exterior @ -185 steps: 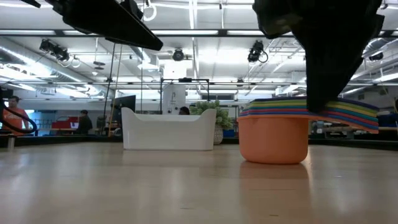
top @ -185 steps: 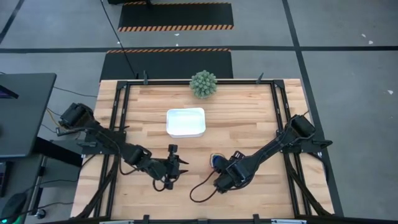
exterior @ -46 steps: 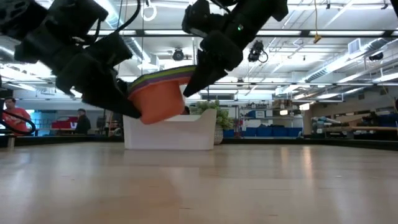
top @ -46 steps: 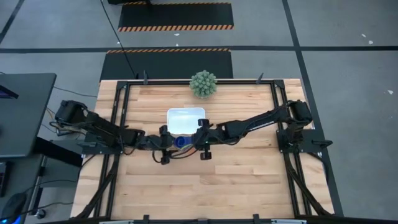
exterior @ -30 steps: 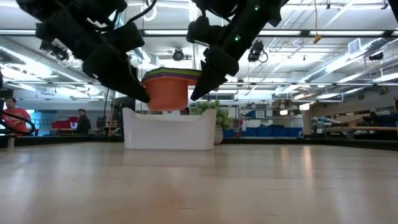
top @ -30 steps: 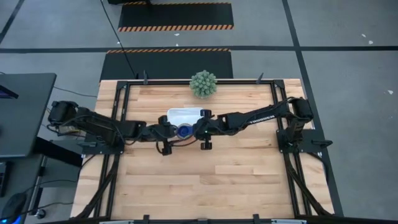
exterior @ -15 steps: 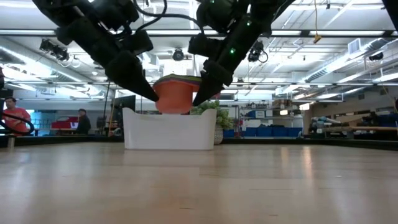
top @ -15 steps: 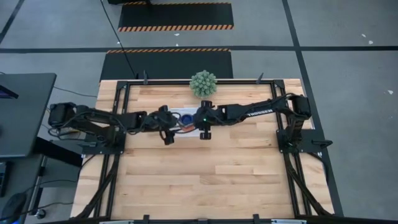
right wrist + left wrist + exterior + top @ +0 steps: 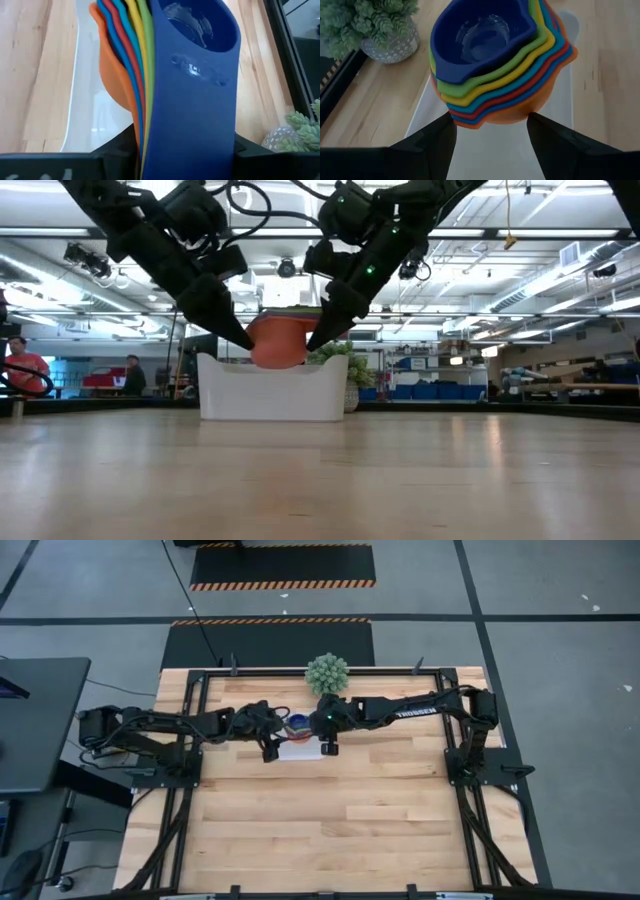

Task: Nest measuring cups in basket
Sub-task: Put the stacked measuring cups into the white bin

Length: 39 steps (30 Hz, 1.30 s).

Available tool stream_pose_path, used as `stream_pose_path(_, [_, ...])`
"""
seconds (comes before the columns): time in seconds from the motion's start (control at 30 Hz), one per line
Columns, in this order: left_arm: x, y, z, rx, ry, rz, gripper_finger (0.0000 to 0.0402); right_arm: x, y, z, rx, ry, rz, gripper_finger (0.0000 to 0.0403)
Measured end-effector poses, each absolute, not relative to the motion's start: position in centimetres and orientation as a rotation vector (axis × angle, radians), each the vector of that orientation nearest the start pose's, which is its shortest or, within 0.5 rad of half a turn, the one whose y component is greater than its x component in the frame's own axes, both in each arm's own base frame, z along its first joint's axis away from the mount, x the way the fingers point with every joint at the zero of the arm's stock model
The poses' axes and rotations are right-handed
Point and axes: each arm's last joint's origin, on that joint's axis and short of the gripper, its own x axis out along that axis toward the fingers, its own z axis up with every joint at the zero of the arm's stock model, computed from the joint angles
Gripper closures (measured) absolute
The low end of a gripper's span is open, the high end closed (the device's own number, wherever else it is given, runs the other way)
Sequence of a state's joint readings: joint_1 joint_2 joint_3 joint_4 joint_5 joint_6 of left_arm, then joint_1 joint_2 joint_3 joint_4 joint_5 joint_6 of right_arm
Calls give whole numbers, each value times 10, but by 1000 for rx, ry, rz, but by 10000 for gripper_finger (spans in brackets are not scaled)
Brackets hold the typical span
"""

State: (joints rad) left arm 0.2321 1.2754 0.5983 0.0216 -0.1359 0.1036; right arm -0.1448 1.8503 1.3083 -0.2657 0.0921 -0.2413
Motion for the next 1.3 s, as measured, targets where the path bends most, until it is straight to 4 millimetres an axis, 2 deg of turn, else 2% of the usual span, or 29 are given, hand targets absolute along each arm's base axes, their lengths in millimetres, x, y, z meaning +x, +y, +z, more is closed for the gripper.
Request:
stream_pose_path(0.1, [240,63,189,62,687,322,157,396,-61,213,-195,822,-109,249])
stream_pose_path(0.67, [239,66,175,47,787,333,157,410,-67,183,-178,834,-96,249])
stream_pose_path(1.3, [239,70,171,31,806,348,157,407,-67,178,-129,881,-79,249])
